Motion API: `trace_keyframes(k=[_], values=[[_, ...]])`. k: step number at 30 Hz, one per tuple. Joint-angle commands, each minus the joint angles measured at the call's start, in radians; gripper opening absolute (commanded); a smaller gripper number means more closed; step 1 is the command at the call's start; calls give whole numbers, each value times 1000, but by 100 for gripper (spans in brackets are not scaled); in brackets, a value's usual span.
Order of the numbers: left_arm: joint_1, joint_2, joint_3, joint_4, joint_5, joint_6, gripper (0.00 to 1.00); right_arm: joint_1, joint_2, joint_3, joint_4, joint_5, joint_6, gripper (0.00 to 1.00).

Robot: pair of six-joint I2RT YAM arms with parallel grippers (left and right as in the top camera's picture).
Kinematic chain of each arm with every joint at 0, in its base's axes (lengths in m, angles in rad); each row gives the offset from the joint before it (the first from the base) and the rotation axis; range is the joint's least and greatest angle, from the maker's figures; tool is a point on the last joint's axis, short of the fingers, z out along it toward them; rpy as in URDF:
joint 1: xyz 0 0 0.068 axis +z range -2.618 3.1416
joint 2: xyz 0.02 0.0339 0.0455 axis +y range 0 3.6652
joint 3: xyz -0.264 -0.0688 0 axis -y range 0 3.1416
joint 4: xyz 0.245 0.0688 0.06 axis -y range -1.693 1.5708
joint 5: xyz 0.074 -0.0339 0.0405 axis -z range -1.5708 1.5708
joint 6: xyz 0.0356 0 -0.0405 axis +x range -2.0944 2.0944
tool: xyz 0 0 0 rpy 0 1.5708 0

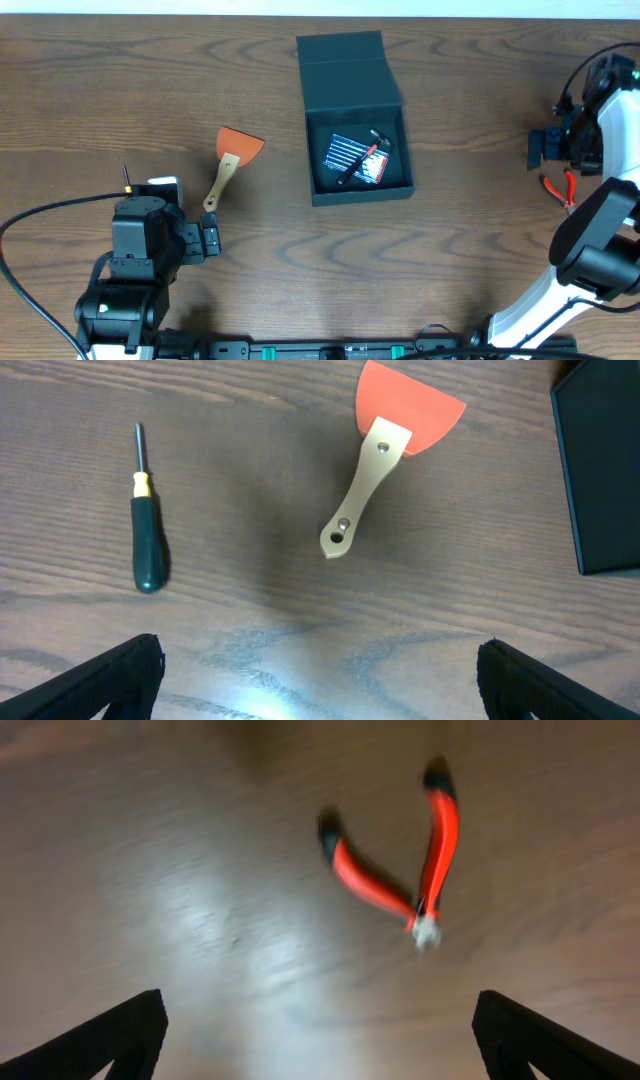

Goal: Pack container
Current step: 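Move the right gripper to the red-handled pliers, then grasp the red-handled pliers with the right gripper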

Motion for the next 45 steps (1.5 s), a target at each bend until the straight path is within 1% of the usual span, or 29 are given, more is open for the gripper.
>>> trace_keyframes(k=[1, 3, 6, 8, 9, 11, 18, 26, 34, 41, 45], values=[[-2, -2, 21, -2, 11, -9, 98, -11, 5, -58, 68, 23, -107, 98], [-2, -2, 21, -2, 10, -9, 98, -11, 5, -97, 126, 22, -130, 99], [-2, -2, 21, -2, 10, -9, 99, -11, 5, -138, 168, 22, -185, 99], [-2, -2, 21, -2, 10, -9, 99, -11, 5, -165, 197, 22, -195, 99], [-2, -2, 21, -2, 10, -8, 99, -11, 5, -180, 214, 23, -195, 98], [-2, -2, 21, -2, 10, -8, 99, -11, 5, -206, 237, 23, -208, 96], [-2, -2, 21, -2, 10, -8, 98, -18, 5, -298, 292, 22, -281, 97], [-2, -2, 21, -2, 10, -8, 98, -51, 5, -353, 357, 16, -281, 96], [-2, -2, 21, -2, 10, -8, 98, -102, 5, -355, 375, -61, -311, 92], [-2, -2, 21, -2, 10, -8, 99, -115, 5, -388, 404, -67, -318, 93], [-2, -2, 21, -3, 10, -8, 98, -115, 5, -420, 426, -80, -318, 89]])
